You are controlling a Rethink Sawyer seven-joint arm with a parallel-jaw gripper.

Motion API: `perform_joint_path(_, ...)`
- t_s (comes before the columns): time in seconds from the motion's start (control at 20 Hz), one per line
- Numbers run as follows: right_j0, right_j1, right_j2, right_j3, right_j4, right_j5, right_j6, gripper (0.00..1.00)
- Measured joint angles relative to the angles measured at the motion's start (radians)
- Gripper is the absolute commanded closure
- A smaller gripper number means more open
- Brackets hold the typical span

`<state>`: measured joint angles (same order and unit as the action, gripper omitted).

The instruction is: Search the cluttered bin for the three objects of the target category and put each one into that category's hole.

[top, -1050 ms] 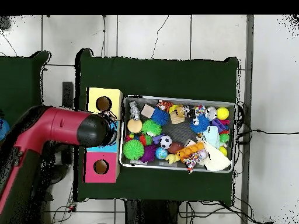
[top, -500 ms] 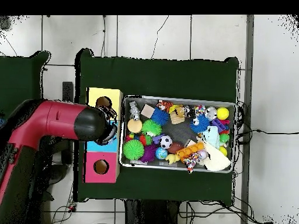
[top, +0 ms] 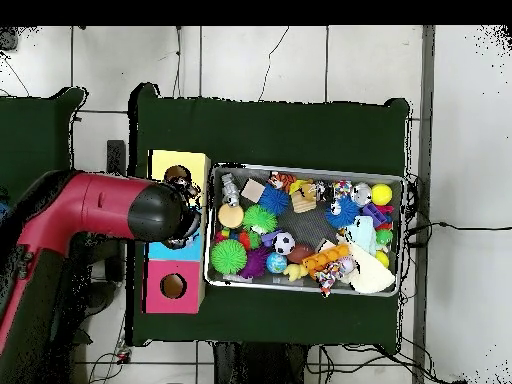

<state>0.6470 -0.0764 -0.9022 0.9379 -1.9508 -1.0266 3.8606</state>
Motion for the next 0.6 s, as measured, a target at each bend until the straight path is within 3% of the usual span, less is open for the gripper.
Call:
perform_joint_path(0.35, 0.0, 0.0, 0.0, 0.0, -0.002, 0.0, 0.0, 1.0)
perform_joint_path(0.6, 0.007, 0.03, -0.024, 0.0, -0.052, -0.007, 0.0, 1.0)
